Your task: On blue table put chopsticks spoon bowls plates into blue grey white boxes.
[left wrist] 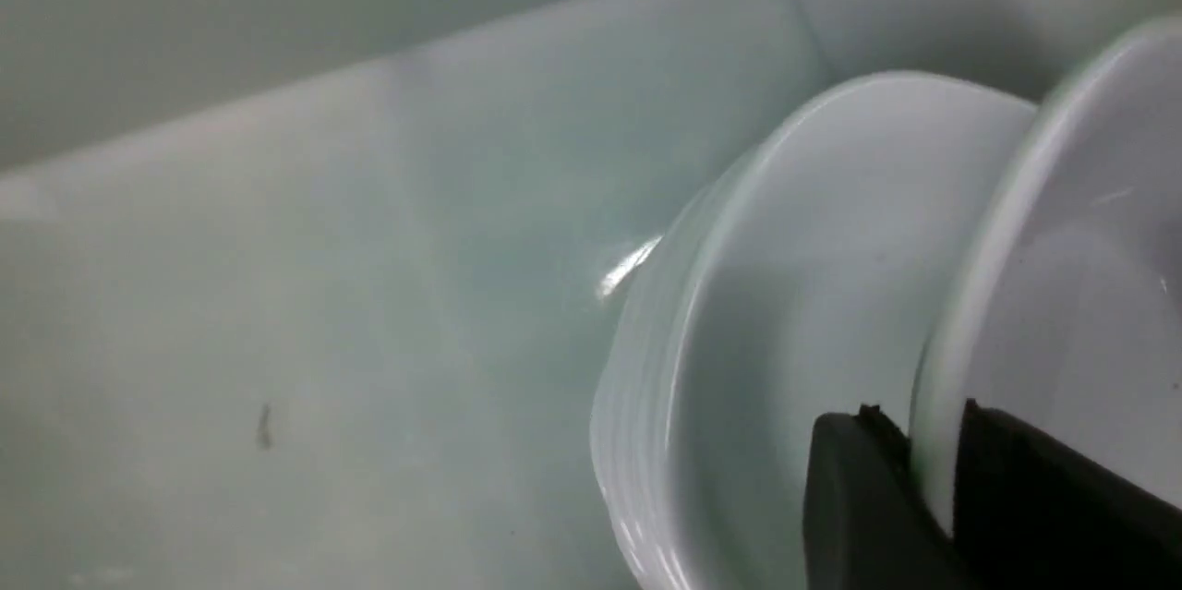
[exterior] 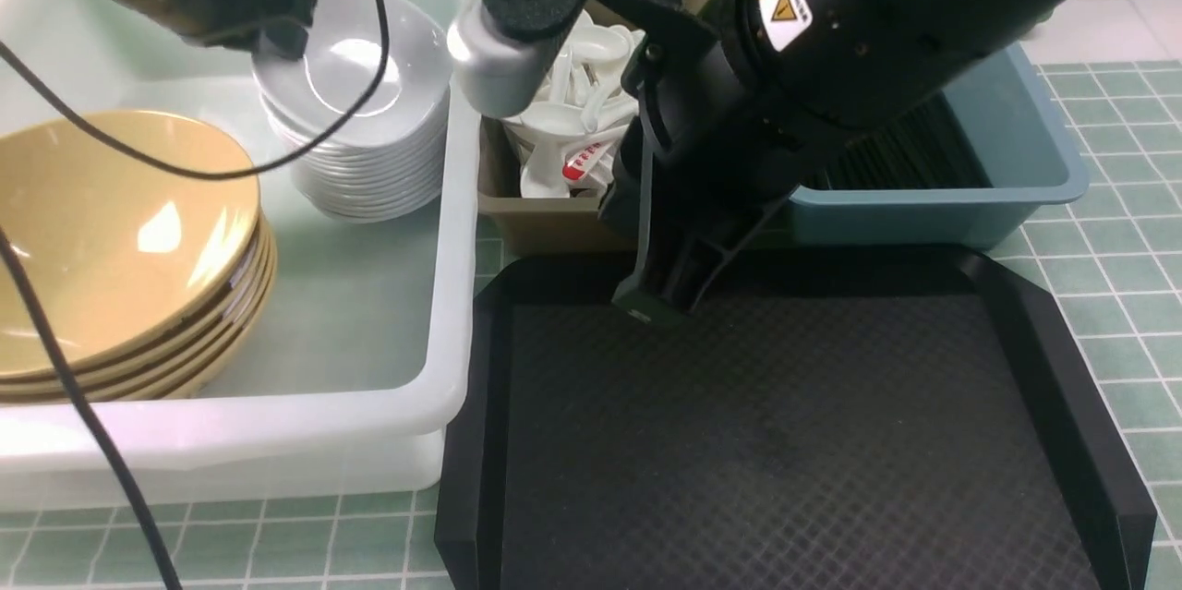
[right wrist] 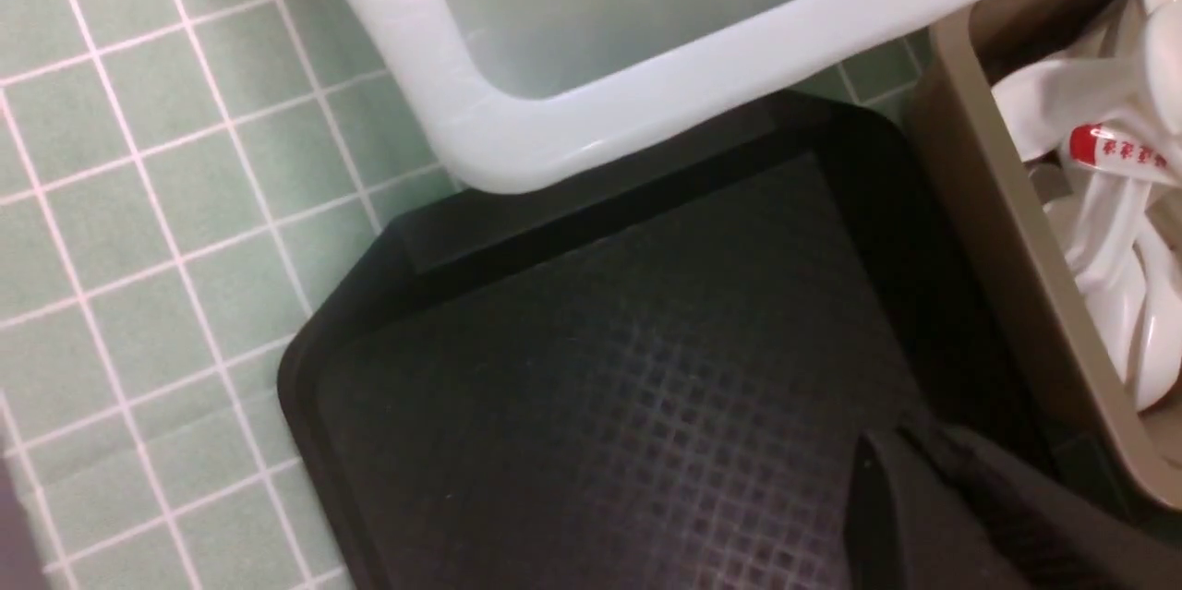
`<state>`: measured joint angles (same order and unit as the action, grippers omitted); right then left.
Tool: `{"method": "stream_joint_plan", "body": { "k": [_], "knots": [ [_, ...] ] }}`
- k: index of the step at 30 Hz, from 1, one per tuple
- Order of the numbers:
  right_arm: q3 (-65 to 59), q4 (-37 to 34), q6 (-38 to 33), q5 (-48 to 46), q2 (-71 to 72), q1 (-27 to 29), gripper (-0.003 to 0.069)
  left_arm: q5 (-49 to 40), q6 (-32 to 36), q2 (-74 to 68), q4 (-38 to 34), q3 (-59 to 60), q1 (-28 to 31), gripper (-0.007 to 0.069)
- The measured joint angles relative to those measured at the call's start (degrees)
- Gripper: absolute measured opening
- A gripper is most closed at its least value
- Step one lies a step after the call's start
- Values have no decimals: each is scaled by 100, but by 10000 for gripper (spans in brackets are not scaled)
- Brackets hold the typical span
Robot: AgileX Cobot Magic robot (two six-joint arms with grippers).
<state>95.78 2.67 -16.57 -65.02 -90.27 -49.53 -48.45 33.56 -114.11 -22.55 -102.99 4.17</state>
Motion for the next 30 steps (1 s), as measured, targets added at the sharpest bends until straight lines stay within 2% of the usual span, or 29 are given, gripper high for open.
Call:
{"method": "stream_joint_plan", "body": {
  "k": [1,2,4,8,11,13,15,20,21,22,23,24,26,30],
  "knots": [
    [0,0,5,3,0,0,48,0,25,-7,0,0,0,106],
    [0,4,5,-1,0,0,48,91,203,-8,27,6,0,195],
    [0,34,5,-4,0,0,48,198,288,-8,34,6,0,268],
    [0,112,23,-93,0,-11,48,228,262,9,40,-213,0,486],
    [0,151,28,-171,0,-11,48,-95,104,125,45,-556,0,554],
    [0,199,108,-209,5,-11,48,-457,-108,249,45,-769,0,559],
    [0,304,244,-233,34,-11,48,-996,-557,534,141,-1074,-7,524],
    [0,345,323,-282,243,-11,48,-1929,-980,1189,622,-1247,-128,337],
    [-53,345,346,-228,386,-11,48,-2215,-1088,1487,880,-1260,-253,204],
    [-145,345,374,-160,478,-11,48,-2280,-1127,1566,969,-1255,-291,162],
    [-288,345,438,-74,606,-11,48,-2315,-1190,1722,1064,-1222,-370,88],
    [-474,357,478,28,755,-11,48,-2328,-1251,1833,1144,-1140,-421,55],
    [-1032,370,612,287,1181,-11,48,-2340,-1390,2190,1295,-790,-579,7],
    [-2089,376,856,786,1900,-11,48,-2340,-1629,2804,1520,164,-792,-6]
  ]
}}
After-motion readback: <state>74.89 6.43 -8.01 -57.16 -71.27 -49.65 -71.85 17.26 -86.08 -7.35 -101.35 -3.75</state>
